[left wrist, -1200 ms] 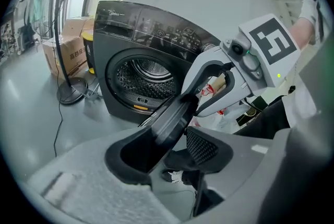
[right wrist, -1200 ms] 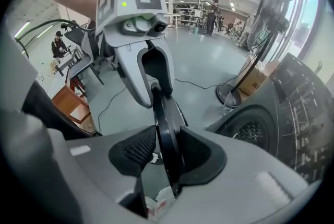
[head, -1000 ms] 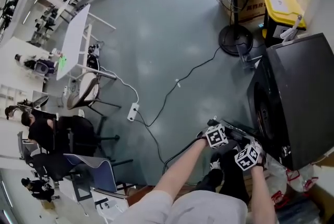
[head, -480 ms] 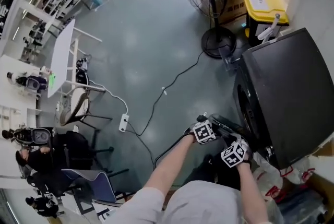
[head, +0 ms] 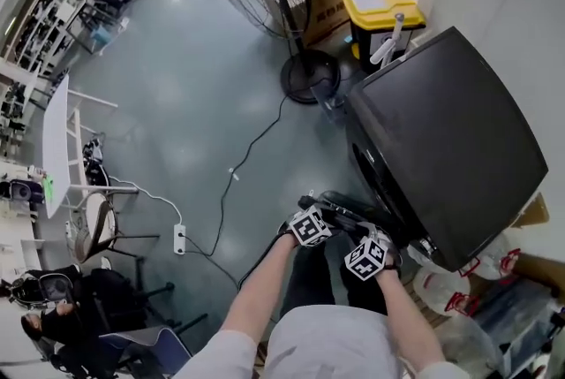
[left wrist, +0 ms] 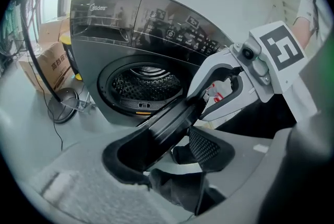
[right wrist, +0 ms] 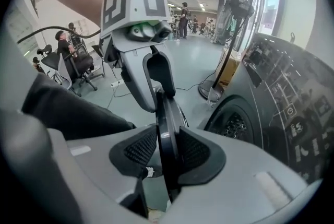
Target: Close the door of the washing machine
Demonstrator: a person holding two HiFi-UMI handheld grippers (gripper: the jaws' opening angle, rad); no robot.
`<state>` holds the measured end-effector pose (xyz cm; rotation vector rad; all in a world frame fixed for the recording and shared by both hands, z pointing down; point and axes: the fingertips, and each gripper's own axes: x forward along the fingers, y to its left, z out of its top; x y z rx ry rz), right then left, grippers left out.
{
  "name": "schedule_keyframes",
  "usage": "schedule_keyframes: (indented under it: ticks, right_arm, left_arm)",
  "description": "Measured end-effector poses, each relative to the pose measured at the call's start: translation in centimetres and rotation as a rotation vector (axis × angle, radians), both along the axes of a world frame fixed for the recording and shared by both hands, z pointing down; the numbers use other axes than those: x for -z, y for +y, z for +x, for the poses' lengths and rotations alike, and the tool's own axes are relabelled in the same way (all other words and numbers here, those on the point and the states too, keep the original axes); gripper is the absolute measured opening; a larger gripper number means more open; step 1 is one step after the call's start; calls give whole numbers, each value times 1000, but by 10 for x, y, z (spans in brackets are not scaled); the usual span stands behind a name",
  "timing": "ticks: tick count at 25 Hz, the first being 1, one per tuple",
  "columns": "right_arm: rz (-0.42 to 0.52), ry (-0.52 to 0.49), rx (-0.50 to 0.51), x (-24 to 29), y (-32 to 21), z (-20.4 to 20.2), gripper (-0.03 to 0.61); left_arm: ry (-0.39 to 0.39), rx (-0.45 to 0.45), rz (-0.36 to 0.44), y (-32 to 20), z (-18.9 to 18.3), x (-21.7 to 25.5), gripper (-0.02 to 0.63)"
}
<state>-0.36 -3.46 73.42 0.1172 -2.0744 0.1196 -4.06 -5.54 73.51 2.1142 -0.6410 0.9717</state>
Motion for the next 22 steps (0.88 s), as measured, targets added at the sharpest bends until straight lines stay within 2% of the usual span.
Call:
schedule_keyframes:
  ticks: [10, 13, 17, 22]
  right_arm:
    - [-14, 42, -220, 0, -37, -7, 140]
    - [-13, 51, -304, 1, -52, -3, 141]
    - [13, 61, -450, 1, -73, -3, 150]
    - [16, 76, -546, 2, -84, 2, 153]
  left_arm:
    - [54, -133, 57, -42, -4, 1, 236]
    - [73, -171, 96, -60, 0, 1, 236]
    - [80, -207, 118, -80, 3, -2, 238]
    - [121, -243, 154, -93, 10, -1, 241]
